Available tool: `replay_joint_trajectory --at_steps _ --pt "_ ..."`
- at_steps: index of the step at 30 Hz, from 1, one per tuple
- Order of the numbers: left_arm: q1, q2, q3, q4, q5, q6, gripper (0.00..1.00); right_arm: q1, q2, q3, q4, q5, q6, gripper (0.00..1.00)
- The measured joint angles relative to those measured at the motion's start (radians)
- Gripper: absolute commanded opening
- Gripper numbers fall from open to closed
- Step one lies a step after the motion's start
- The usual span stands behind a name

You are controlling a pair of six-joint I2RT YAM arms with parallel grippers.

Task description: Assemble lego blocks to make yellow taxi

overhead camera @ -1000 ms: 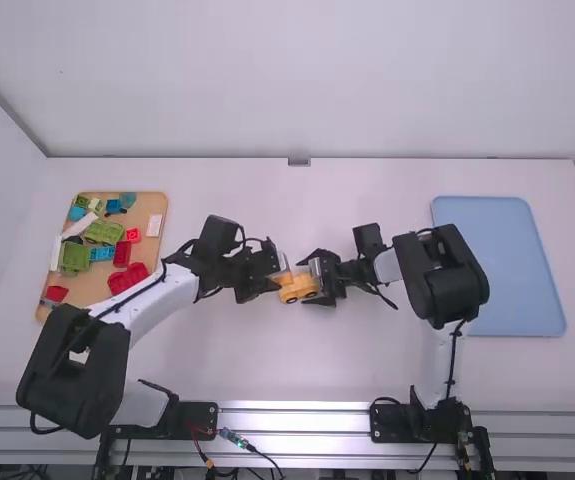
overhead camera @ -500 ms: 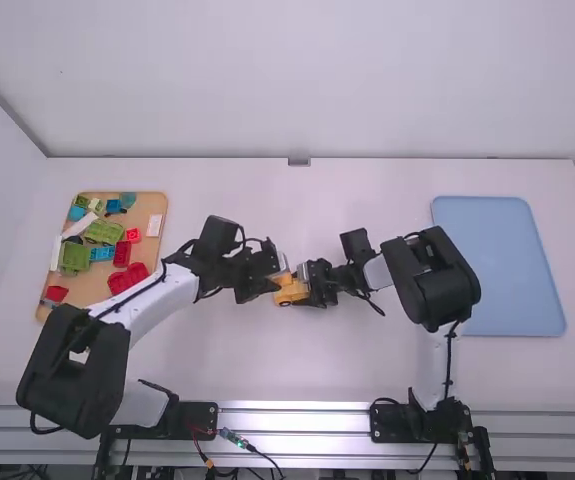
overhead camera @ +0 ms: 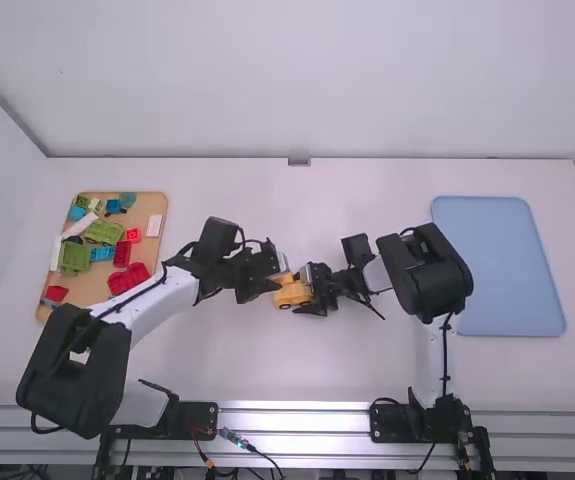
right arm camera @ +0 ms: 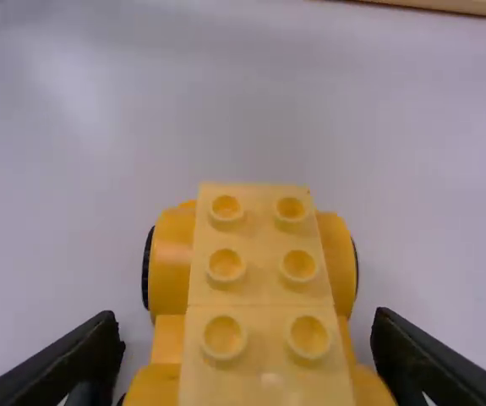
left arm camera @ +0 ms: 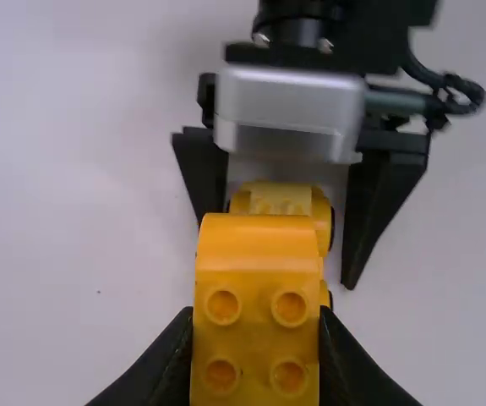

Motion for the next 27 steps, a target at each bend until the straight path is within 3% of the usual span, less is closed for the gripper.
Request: replay_joint_trajectory --at_steps 3,8,20,27 --pt "0.000 0.000 -0.007 -0.001 0.000 0.000 0.02 -0.031 0.025 0.029 -0.032 -0.042 0.002 0.82" --pt "0.000 0.000 -0.007 -0.003 0.000 0.000 0.02 -0.060 0.026 0.034 -0.050 -0.069 -0.039 0.68" --pt "0.000 0.045 -0.019 0.026 0.023 0.019 0.02 -0.062 0.026 -0.003 0.006 -0.097 -0.070 0.55" --pt "0.000 0.054 -0.019 0.048 0.038 -0.006 0.02 -0.052 0.026 0.010 -0.007 -0.078 -0.020 0.55"
